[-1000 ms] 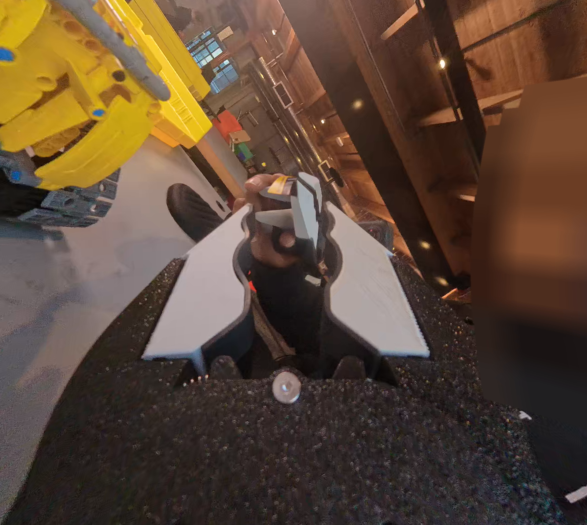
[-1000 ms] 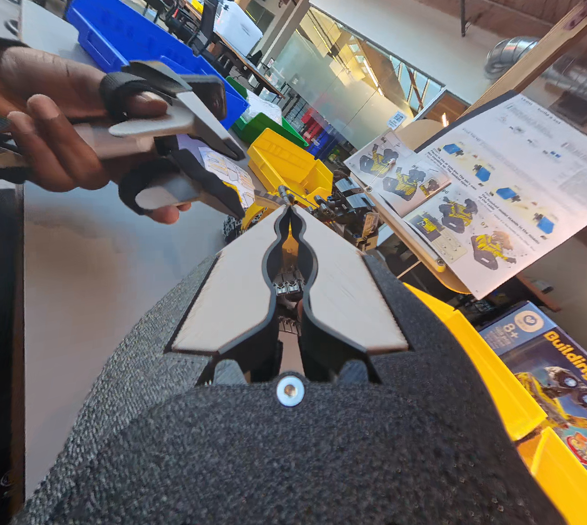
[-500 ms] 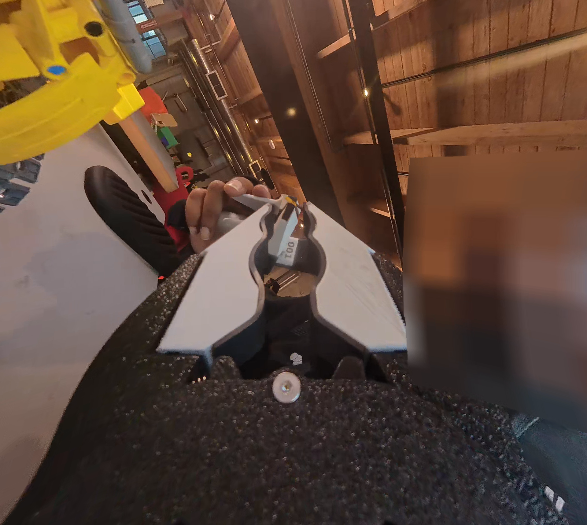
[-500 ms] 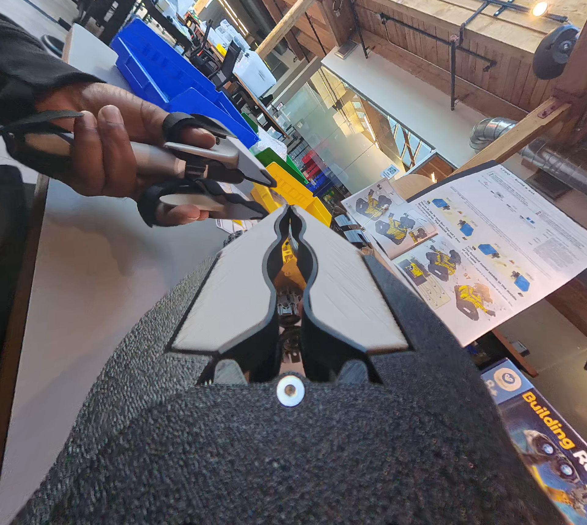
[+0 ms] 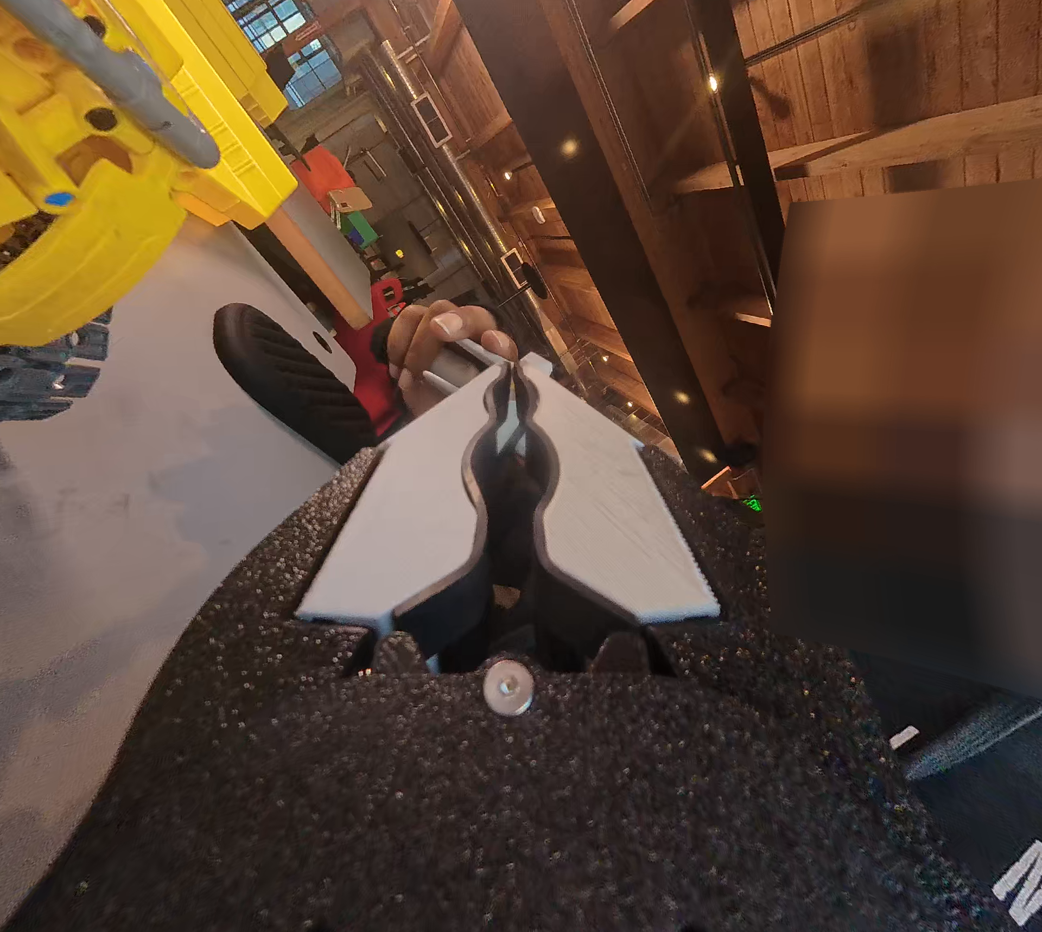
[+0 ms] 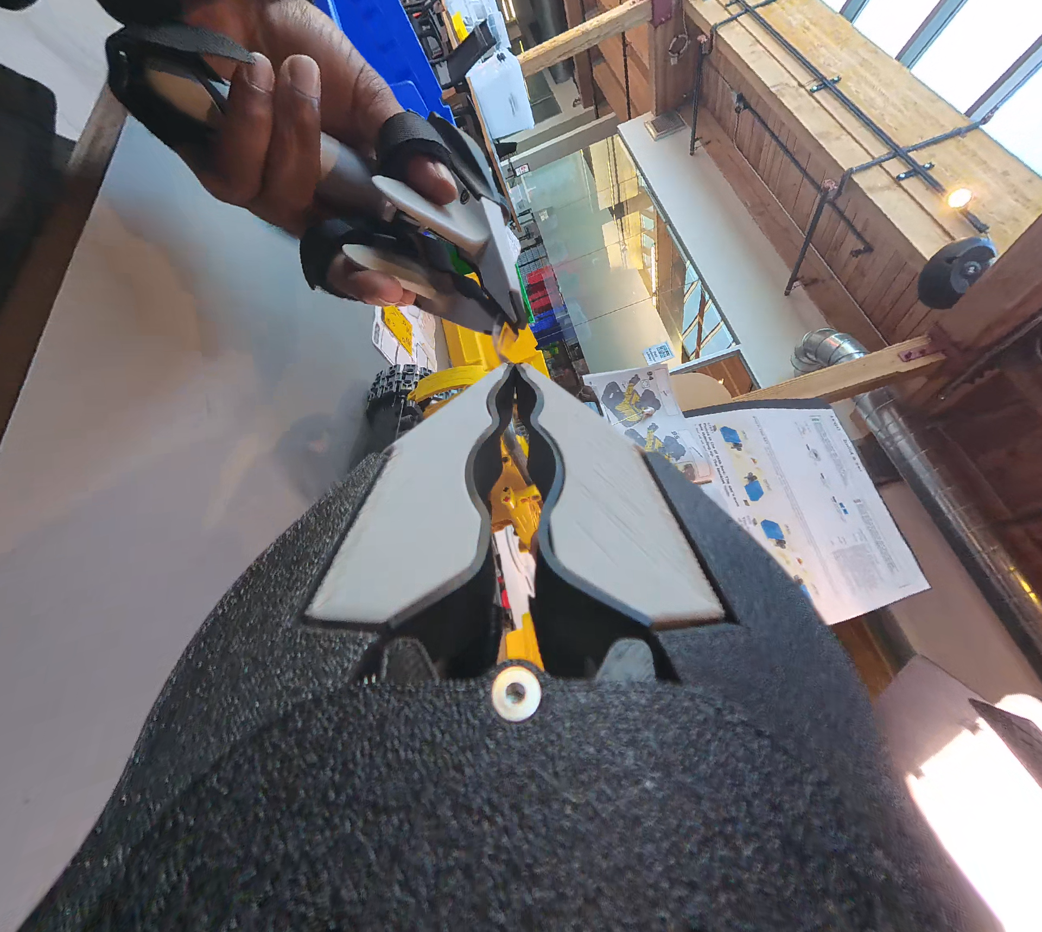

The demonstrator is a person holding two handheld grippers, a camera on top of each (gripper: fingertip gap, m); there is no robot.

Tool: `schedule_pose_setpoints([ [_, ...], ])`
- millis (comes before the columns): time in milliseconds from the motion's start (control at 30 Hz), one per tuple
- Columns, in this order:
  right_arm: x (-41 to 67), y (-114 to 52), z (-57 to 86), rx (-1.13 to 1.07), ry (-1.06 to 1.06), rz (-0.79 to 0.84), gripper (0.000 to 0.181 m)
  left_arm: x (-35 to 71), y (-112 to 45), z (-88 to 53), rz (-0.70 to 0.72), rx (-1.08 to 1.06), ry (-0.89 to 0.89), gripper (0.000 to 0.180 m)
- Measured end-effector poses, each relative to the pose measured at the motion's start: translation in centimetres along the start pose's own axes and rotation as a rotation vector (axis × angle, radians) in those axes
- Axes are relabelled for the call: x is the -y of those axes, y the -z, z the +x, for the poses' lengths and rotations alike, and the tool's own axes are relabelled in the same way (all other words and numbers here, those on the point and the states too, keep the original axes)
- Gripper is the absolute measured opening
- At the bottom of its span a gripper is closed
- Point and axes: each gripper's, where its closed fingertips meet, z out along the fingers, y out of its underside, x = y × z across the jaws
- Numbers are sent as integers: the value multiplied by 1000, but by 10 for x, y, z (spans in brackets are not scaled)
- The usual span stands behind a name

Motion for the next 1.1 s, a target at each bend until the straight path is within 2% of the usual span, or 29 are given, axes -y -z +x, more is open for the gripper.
schedule_pose_setpoints([
  [100, -1, 0, -2, 13, 36, -5, 0, -1, 2, 1, -16, 3, -15, 4],
  [233, -2, 1, -3, 22, 72, -7, 0, -4, 5, -7, -40, 59, -54, 20],
  [533, 3, -1, -5, 30, 130, 5, 0, -12, 2, -12, -67, 33, 55, 29],
  [667, 7, -1, -5, 30, 154, 12, 0, -15, -1, -6, -76, -15, 90, 26],
  [900, 5, -1, -5, 31, 178, 8, 0, -13, 0, 3, -74, -9, 12, 0],
  [1100, 5, -2, -7, 39, 208, 7, 0, -12, 1, 3, -81, 20, -58, 0],
])
